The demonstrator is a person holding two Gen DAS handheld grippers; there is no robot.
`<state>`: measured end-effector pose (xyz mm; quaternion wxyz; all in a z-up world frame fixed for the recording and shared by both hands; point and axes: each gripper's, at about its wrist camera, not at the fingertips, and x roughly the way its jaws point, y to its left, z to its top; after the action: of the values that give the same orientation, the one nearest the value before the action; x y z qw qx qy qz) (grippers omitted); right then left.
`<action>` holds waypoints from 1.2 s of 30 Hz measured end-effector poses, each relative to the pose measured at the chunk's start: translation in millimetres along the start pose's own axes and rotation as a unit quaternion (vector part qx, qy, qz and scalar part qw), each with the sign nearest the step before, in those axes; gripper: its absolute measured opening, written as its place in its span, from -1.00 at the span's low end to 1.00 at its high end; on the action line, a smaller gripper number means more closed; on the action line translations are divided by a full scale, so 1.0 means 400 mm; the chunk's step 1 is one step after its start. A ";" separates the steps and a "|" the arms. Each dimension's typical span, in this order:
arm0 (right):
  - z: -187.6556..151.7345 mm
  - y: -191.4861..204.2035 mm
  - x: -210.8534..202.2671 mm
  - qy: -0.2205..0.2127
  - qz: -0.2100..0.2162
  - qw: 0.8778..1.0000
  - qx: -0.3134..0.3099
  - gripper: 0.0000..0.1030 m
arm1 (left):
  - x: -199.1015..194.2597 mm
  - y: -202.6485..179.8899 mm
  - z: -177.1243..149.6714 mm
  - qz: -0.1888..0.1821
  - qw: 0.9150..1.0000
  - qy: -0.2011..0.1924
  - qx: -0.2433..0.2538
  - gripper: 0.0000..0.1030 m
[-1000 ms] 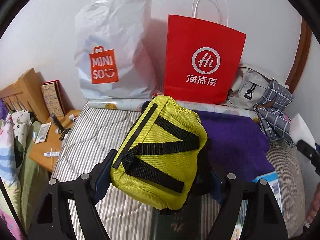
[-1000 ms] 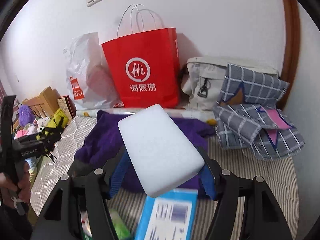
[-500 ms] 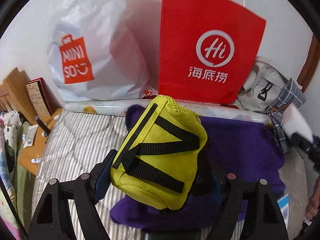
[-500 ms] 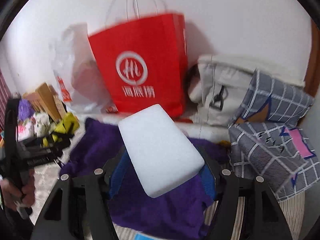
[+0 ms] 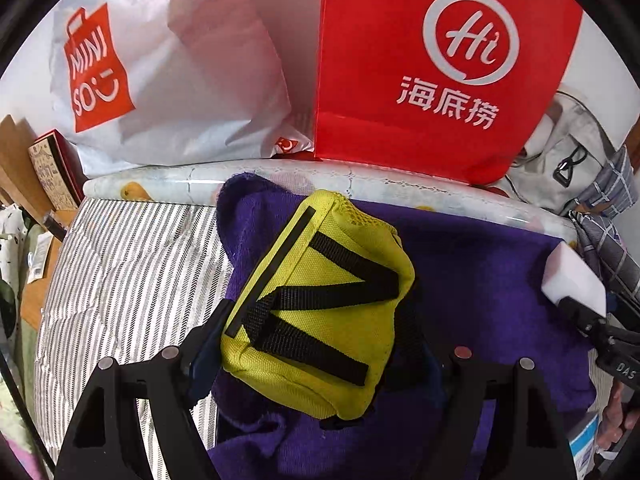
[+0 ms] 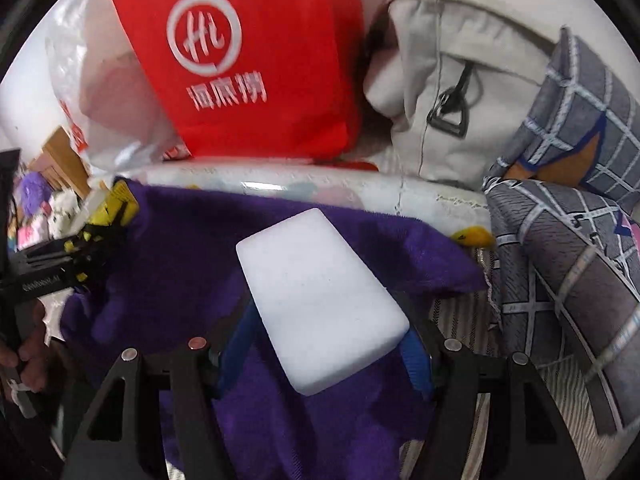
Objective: Organize soft objects
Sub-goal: 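Release the pouch on the purple towel with the left tool while the right tool releases the sponge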
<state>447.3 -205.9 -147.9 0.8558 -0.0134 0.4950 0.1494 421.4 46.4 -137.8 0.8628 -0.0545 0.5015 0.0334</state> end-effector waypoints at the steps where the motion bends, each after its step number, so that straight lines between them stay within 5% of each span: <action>1: 0.004 0.003 0.012 0.005 -0.002 1.000 -0.005 0.28 | 0.004 0.001 0.001 -0.001 1.000 0.003 0.000 0.53; 12: 0.012 0.010 0.054 0.023 0.002 1.000 -0.016 0.30 | 0.031 0.012 0.003 -0.019 0.999 0.030 -0.010 0.53; 18: 0.015 0.026 0.046 0.020 0.004 0.999 -0.035 0.64 | 0.037 0.007 0.002 -0.032 0.999 0.037 -0.003 0.60; 24: 0.006 0.039 0.002 -0.005 -0.010 0.999 -0.034 0.68 | 0.022 0.002 -0.007 -0.033 0.999 0.030 0.001 0.65; 27: -0.013 0.039 -0.030 -0.006 0.000 1.000 -0.020 0.68 | 0.009 0.001 -0.014 -0.049 0.998 0.025 -0.002 0.92; 36: -0.092 0.092 -0.164 -0.030 -0.002 0.999 -0.021 0.68 | -0.078 0.026 -0.047 -0.059 0.998 0.010 -0.025 0.92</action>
<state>375.7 -192.8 -106.3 0.8704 -0.0276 0.4655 0.1581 388.8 54.2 -120.6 0.8566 -0.1058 0.5050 -0.0057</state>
